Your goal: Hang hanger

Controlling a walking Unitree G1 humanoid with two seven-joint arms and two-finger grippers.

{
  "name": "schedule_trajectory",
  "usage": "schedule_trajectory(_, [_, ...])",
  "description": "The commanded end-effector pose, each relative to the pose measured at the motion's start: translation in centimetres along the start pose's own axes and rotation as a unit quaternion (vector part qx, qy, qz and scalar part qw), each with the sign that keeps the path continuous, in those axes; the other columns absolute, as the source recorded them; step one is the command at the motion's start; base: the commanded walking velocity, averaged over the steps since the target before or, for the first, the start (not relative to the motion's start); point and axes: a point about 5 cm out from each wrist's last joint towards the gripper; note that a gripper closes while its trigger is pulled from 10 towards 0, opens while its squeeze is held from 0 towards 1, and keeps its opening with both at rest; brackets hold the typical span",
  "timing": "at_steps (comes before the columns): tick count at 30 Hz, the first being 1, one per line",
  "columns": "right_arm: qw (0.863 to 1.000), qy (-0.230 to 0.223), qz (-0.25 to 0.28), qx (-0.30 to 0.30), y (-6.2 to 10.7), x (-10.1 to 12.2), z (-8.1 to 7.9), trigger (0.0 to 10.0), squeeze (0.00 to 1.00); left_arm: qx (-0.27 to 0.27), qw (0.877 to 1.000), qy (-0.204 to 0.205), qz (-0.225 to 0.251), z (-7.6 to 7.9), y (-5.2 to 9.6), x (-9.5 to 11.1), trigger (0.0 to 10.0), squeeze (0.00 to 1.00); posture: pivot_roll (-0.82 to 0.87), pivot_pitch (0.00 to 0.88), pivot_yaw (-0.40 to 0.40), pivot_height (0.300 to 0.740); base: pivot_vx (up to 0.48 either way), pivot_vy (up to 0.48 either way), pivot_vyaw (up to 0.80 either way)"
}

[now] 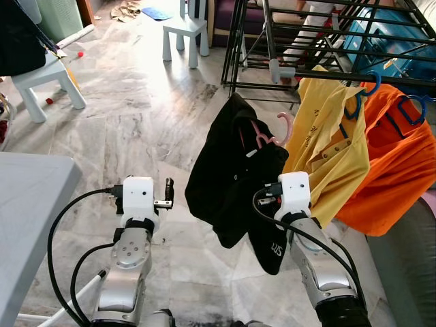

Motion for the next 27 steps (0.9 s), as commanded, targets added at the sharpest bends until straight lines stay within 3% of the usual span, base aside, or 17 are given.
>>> schedule_trajectory(1, [0.999, 0.004, 0.031, -0.016, 0.2, 1.1, 0.9, 10.0, 0.0, -0.007, 1.0, 0.0, 0.0, 0.4, -0.2, 0.1, 10.0, 0.0, 0.07, 0.102, -0.057, 0.74, 0.0, -0.356, 0.0])
schedule_trajectory(5, [0.999, 0.009, 0.029, -0.023, 0.5, 0.8, 1.3, 10.0, 0.0, -0.018, 1.0, 0.004, 0.012, 0.9, -0.5, 0.8, 10.0, 0.0, 0.06, 0.105, -0.063, 0.74, 0.0, -0.356, 0.0])
schedule_trajectory(17, [0.999, 0.024, 0.023, -0.008, 0.7, 0.6, 0.9, 10.0, 0.0, -0.047, 0.999, 0.016, 0.008, 2.2, 0.4, 0.5, 10.0, 0.0, 0.04, 0.145, -0.062, 0.74, 0.0, -0.371, 0.0])
schedule_trajectory(27, [0.999, 0.026, 0.028, -0.024, 1.2, 0.7, 1.4, 10.0, 0.0, -0.062, 0.998, 0.008, 0.005, 2.2, 0.1, 0.2, 10.0, 0.0, 0.01, 0.139, -0.051, 0.74, 0.0, -0.374, 0.0])
Point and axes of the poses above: a point about 5 cm out from each wrist's last joint towards the gripper, its own y axis pointing back from the gripper into the wrist, its own x axis along the axis of the wrist's last joint, z = x × y, and after that the axes turned 11 degrees about -y, right-handed
